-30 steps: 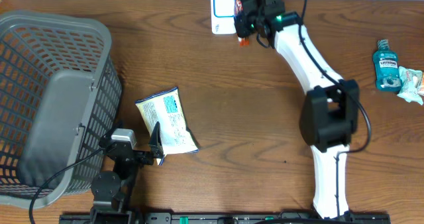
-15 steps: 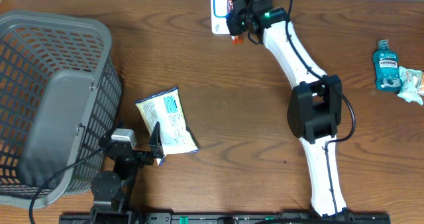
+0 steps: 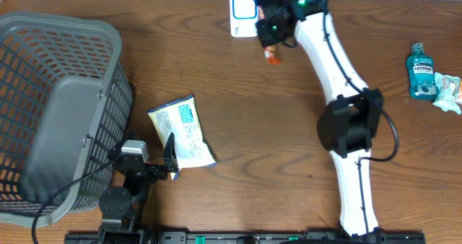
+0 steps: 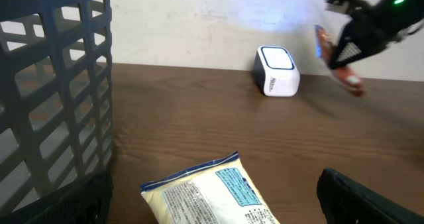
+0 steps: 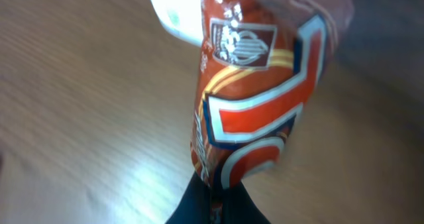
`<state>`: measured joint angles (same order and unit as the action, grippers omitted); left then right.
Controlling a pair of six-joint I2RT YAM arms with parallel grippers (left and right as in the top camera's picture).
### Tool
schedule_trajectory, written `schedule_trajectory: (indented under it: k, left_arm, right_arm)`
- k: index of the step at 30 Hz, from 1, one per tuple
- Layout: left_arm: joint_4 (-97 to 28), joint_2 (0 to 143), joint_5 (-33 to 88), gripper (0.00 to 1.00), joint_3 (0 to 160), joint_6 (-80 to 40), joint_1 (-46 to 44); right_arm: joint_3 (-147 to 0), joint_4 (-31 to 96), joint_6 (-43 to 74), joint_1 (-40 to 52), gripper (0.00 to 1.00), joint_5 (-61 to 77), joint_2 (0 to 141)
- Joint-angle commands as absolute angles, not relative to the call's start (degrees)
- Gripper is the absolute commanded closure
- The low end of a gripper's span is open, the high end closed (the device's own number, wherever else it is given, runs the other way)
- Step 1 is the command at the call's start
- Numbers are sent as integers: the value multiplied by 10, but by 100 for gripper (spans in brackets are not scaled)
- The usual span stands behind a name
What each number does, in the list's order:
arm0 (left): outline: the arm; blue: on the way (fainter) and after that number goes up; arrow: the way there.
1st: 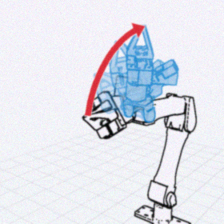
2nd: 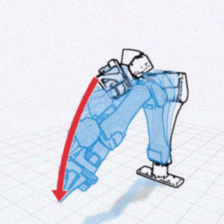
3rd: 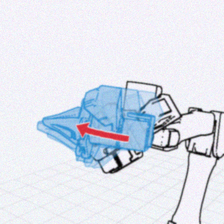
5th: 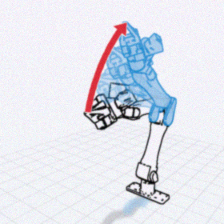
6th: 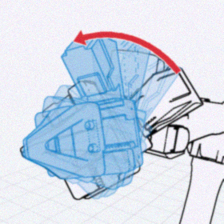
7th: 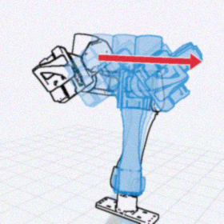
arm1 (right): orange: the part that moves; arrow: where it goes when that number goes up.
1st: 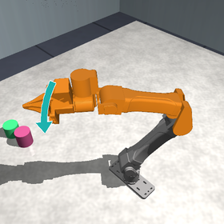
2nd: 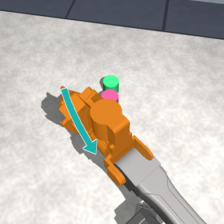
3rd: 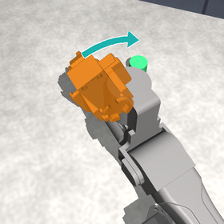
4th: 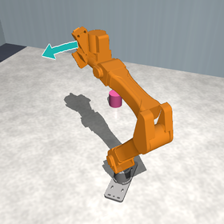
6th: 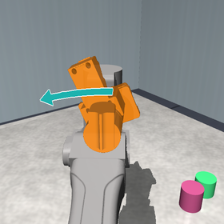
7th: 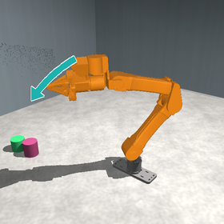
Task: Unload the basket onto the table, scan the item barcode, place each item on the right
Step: 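Carry the TOP bar to the right edge beside the Listerine and release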
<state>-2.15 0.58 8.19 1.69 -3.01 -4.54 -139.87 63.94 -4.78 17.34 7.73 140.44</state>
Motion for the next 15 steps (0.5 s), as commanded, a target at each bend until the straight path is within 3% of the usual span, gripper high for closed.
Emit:
schedule_trajectory:
  k: [1,9,15]
  left_arm:
    - [-31,3,83,2,2,-33,-43]
    - [-31,3,83,2,2,-33,-43]
    - [-31,3,83,2,2,-33,-43]
  right_arm:
    - [-1415,684,-44,131,99,26,1358]
    - [-1389,774,-27,3,99,-128,1358]
    - [-1309,696,-32,-94,99,-173,1358]
